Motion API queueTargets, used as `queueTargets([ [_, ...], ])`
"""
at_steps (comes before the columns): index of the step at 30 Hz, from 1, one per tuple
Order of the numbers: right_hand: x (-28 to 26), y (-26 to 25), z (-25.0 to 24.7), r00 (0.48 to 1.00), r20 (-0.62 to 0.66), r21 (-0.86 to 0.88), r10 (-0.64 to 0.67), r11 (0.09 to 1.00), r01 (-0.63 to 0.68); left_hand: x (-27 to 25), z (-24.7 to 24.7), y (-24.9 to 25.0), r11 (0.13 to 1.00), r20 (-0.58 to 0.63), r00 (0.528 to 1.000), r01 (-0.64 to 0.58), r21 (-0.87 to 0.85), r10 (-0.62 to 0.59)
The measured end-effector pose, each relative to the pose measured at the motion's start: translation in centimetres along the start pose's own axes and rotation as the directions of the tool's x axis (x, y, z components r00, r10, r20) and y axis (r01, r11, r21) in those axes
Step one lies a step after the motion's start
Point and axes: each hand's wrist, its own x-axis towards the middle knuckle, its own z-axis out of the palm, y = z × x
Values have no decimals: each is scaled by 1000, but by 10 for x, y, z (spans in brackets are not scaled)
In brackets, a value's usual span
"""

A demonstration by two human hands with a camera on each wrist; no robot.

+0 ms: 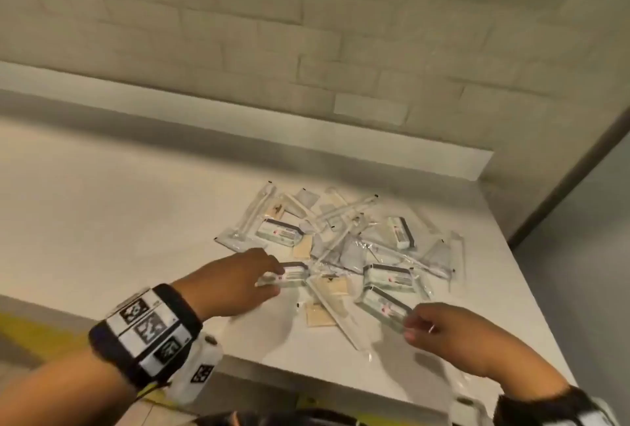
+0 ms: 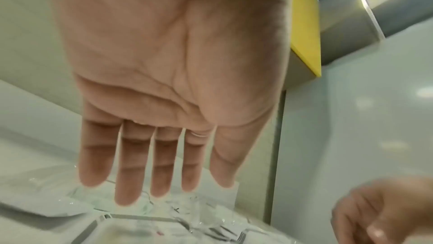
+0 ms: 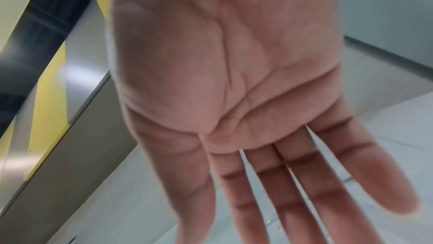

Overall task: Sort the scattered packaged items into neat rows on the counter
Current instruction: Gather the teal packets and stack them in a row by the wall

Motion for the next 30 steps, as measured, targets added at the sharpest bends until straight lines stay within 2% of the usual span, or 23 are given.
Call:
queueTargets([
  [2, 11, -8, -6, 996, -88, -55, 10, 998, -15, 17, 0, 0, 993, -25, 999, 48, 108, -45],
  [4, 21, -17, -8, 992, -122, -69, 42, 996, -51, 31, 5, 3, 969, 11, 997, 77, 236, -82],
  [8, 45, -32, -2, 994, -89, -209, 57, 975, -75, 52, 21, 4, 926, 56, 994, 69, 370, -97],
  [12, 62, -40, 7, 992, -105, -344, 76, 933, -108, 66, 18, 9, 922, 41, 998, 34, 386, -54],
  [15, 67, -35, -8, 994, -97, -340, 58, 936, -88, 73, 7, 9, 930, 16, 1000, -1, 368, -6],
  [20, 81, -29, -34, 966, -256, -352, -45, 935, -50, 98, -21, 4, 943, -71, 997, 18, 333, 6],
  [25, 107, -30, -23, 995, -99, -524, 2, 850, -54, 123, -24, -2, 927, 48, 995, 59, 370, -83],
  [27, 110, -29, -31, 995, -95, -450, 7, 892, -50, 128, -20, -4, 914, 47, 996, 53, 402, -78],
  [29, 113, -27, -46, 989, -142, -197, 50, 977, -78, 132, -17, -7, 877, 30, 996, 59, 476, -83],
  [30, 116, -25, -56, 976, -208, -92, 68, 992, -88, 134, -16, -8, 858, 22, 996, 65, 509, -88],
])
